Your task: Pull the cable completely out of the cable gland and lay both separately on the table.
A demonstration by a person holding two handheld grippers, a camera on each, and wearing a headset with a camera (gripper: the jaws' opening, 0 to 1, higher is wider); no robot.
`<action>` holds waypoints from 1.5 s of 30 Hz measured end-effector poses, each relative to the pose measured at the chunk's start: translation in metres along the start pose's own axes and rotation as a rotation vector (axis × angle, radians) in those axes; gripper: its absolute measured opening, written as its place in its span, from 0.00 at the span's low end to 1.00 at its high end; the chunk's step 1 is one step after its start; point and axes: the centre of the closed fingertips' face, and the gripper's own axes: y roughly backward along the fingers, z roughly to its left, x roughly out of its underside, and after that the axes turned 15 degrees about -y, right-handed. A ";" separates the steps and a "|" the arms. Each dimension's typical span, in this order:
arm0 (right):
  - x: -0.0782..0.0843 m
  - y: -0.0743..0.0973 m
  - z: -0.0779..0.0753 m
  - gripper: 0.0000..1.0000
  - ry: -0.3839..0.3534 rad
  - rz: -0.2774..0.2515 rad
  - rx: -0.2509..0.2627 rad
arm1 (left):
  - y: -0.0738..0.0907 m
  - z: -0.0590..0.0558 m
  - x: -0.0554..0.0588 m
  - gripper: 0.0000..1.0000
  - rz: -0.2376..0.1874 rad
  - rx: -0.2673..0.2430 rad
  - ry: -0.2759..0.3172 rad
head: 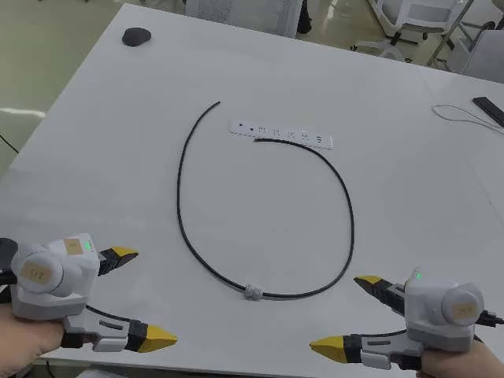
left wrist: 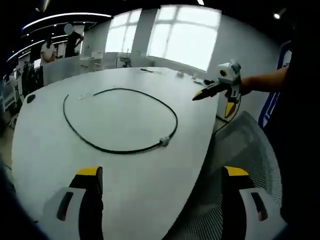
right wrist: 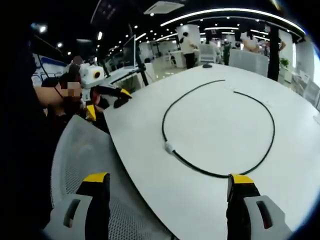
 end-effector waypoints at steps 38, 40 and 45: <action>-0.015 -0.016 -0.006 0.99 0.045 0.007 -0.047 | -0.018 -0.004 0.002 0.99 0.041 0.007 -0.005; -0.018 -0.019 -0.006 0.99 0.054 0.009 -0.055 | -0.019 -0.005 0.003 0.99 0.047 0.007 0.001; -0.023 -0.025 -0.007 0.98 0.087 0.025 -0.063 | -0.021 -0.003 0.002 0.99 0.046 -0.010 0.012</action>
